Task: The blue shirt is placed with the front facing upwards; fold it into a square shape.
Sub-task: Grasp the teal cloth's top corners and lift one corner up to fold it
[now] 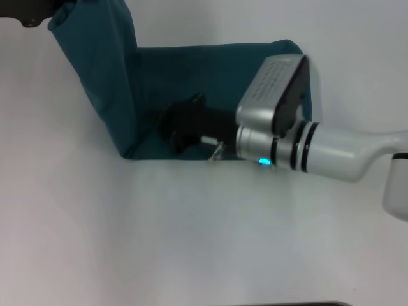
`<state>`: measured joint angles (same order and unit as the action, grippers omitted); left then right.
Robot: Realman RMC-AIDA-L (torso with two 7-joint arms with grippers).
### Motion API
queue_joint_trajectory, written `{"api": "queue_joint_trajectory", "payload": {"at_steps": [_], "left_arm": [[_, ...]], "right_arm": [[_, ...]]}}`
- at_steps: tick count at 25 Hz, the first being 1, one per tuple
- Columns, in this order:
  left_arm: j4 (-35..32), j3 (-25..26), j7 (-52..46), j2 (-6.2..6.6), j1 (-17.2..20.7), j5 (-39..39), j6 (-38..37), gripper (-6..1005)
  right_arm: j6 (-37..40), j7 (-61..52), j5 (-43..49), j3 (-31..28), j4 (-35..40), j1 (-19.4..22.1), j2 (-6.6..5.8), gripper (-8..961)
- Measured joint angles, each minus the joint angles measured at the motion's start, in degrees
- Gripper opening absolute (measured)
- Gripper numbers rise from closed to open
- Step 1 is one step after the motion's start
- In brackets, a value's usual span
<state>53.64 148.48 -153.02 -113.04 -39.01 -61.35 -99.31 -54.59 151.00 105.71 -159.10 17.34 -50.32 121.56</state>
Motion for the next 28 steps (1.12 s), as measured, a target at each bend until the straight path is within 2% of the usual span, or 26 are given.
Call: {"api": "queue_joint_trajectory", "payload": {"at_steps": [6, 15, 24, 26, 28], "left_arm": [[0.06, -0.2, 0.28, -0.01, -0.08, -1.43, -0.08, 16], [0.06, -0.13, 0.46, 0.16, 0.38, -3.0, -0.37, 16], [0.04, 0.07, 0.47, 1.26, 2.44, -2.58, 0.73, 16], [0.78, 0.11, 0.29, 0.95, 3.22, -2.78, 0.32, 16], [2.52, 0.15, 0.06, -0.16, 4.26, -3.39, -0.88, 16]], "right_arm": [[4.28, 0.22, 5.68, -1.8, 2.18, -2.82, -0.01, 1], [4.04, -0.13, 8.96, -1.87, 3.04, -3.65, -0.01, 2], [-7.71, -1.02, 6.04, -1.91, 1.71, 3.03, -1.19, 3], [-8.24, -1.01, 4.07, -1.91, 1.19, 3.9, -1.21, 3], [-8.27, -1.0, 2.59, -1.91, 0.53, 4.28, -1.17, 3]]}}
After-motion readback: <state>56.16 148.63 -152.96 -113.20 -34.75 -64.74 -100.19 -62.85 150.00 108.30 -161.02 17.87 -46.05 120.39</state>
